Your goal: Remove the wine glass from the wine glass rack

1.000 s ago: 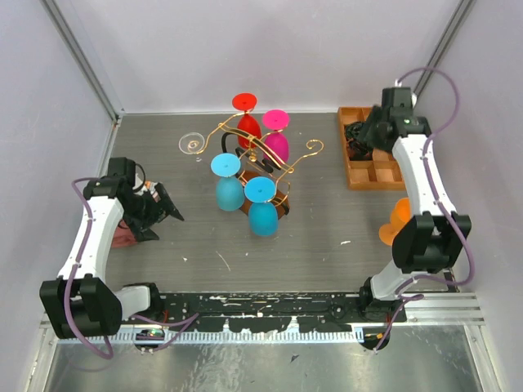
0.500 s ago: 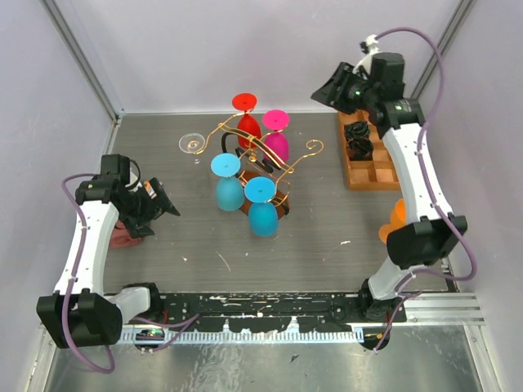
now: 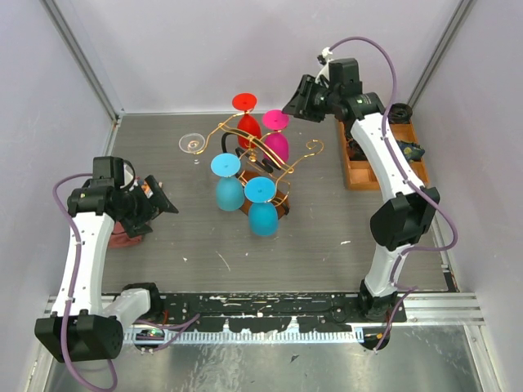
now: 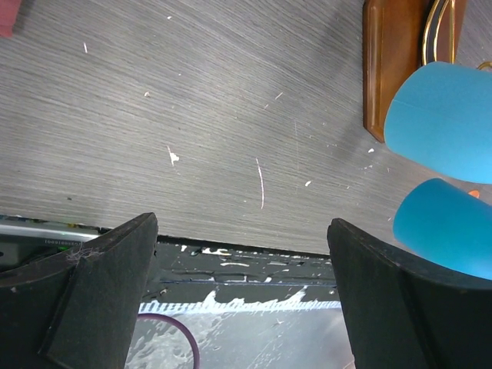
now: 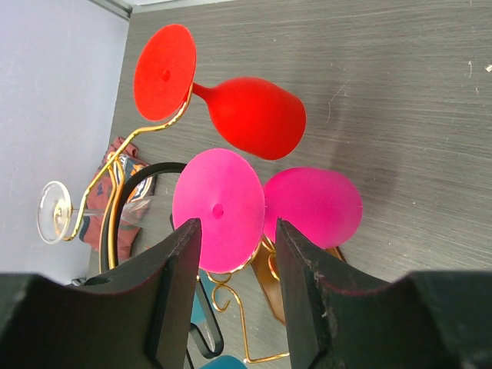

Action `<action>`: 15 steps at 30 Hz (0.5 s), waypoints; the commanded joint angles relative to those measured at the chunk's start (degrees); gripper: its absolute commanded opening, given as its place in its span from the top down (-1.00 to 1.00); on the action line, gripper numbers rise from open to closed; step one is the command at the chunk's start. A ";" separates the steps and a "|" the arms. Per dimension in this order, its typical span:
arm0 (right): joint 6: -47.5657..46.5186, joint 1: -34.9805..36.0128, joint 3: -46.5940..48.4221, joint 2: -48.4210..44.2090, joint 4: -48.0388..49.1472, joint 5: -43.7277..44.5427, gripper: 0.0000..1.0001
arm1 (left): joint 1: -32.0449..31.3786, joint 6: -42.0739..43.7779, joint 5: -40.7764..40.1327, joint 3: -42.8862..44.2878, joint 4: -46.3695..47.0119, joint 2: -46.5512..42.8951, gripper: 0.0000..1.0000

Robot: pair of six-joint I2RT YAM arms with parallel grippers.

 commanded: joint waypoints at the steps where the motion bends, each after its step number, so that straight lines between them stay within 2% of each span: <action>1: -0.74 1.00 1.45 -0.19 3.09 1.02 0.03 | 0.02 0.21 1.71 1.02 -1.13 -0.88 -0.98; 15: -0.41 2.76 1.01 2.02 3.45 1.54 0.10 | 0.02 -0.10 2.04 -0.03 -1.72 -1.10 -0.98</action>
